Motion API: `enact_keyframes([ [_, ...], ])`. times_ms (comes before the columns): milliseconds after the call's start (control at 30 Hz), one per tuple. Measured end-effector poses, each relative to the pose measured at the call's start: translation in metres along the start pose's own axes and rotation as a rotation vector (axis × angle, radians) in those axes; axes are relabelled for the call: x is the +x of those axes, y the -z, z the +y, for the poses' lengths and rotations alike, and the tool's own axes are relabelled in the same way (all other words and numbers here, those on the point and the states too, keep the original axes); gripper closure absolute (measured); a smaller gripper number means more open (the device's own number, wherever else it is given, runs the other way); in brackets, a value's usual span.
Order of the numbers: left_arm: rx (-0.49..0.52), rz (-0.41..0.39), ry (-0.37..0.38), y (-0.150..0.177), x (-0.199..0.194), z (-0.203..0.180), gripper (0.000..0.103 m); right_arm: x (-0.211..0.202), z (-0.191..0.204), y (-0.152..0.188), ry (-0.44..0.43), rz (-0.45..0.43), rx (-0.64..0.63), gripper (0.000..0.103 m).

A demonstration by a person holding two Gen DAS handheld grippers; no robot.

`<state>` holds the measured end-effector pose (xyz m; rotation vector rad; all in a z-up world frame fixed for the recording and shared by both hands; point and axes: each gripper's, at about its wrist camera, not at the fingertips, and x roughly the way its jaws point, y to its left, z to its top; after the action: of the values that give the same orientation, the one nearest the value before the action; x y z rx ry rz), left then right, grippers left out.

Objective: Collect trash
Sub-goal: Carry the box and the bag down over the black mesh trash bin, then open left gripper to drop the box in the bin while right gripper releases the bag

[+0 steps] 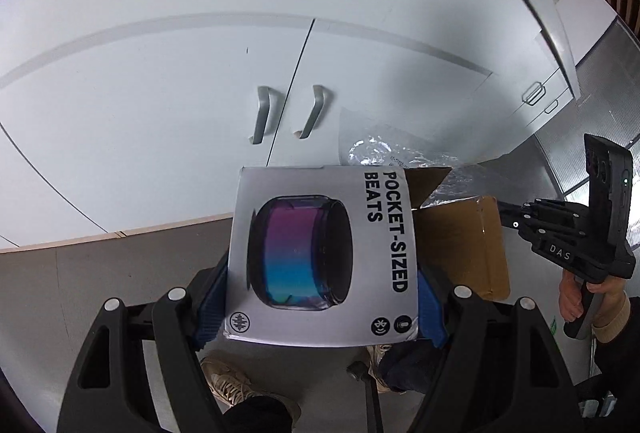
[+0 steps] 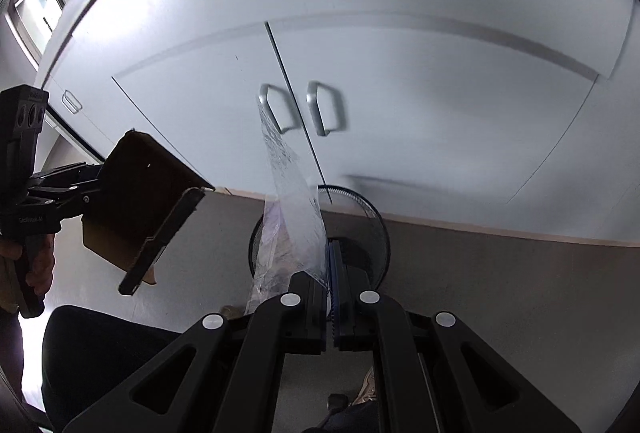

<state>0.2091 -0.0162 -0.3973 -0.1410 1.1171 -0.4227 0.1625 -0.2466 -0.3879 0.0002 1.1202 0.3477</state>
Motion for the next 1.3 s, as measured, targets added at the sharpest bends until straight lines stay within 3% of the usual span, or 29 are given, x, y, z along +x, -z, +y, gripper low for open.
enact_keyframes([
  [233, -0.093, 0.131, 0.017, -0.001, 0.112, 0.029, 0.027, 0.101, -0.02, -0.004, -0.015, 0.187, 0.017, 0.097],
  [400, -0.127, 0.199, 0.033, 0.011, 0.167, 0.046, 0.027, 0.155, -0.027, -0.002, -0.029, 0.279, 0.018, 0.096],
  [500, -0.113, 0.234, 0.016, 0.019, 0.19, 0.053, 0.027, 0.178, -0.03, -0.002, -0.032, 0.321, 0.0, 0.081],
  [533, -0.112, 0.245, 0.009, 0.02, 0.197, 0.054, 0.027, 0.184, -0.031, -0.002, -0.027, 0.33, 0.0, 0.066],
  [567, -0.113, 0.256, 0.007, 0.019, 0.202, 0.054, 0.027, 0.187, -0.032, -0.003, -0.024, 0.329, 0.001, 0.06],
  [633, -0.136, 0.285, 0.021, 0.018, 0.212, 0.06, 0.027, 0.194, -0.032, -0.004, -0.008, 0.341, -0.007, 0.06],
  [700, -0.188, 0.31, 0.035, 0.022, 0.217, 0.073, 0.025, 0.197, -0.033, -0.005, 0.003, 0.349, -0.002, 0.058],
  [767, -0.221, 0.308, 0.05, 0.026, 0.217, 0.08, 0.006, 0.194, -0.037, -0.008, -0.005, 0.346, 0.013, 0.041],
  [800, -0.226, 0.304, 0.049, 0.026, 0.215, 0.081, 0.003, 0.191, -0.037, -0.01, -0.003, 0.336, 0.016, 0.037],
  [867, -0.244, 0.33, 0.064, 0.025, 0.213, 0.084, 0.004, 0.186, -0.038, -0.013, -0.012, 0.316, 0.017, 0.034],
  [1100, -0.252, 0.285, 0.062, 0.013, 0.166, 0.077, 0.004, 0.148, -0.043, -0.024, -0.031, 0.267, 0.055, 0.029],
  [1167, -0.252, 0.264, 0.065, 0.008, 0.148, 0.074, 0.004, 0.134, -0.04, -0.029, -0.028, 0.25, 0.048, 0.02],
  [1300, -0.236, 0.243, 0.045, -0.003, 0.123, 0.066, 0.004, 0.114, -0.034, -0.037, -0.026, 0.23, 0.041, 0.012],
])
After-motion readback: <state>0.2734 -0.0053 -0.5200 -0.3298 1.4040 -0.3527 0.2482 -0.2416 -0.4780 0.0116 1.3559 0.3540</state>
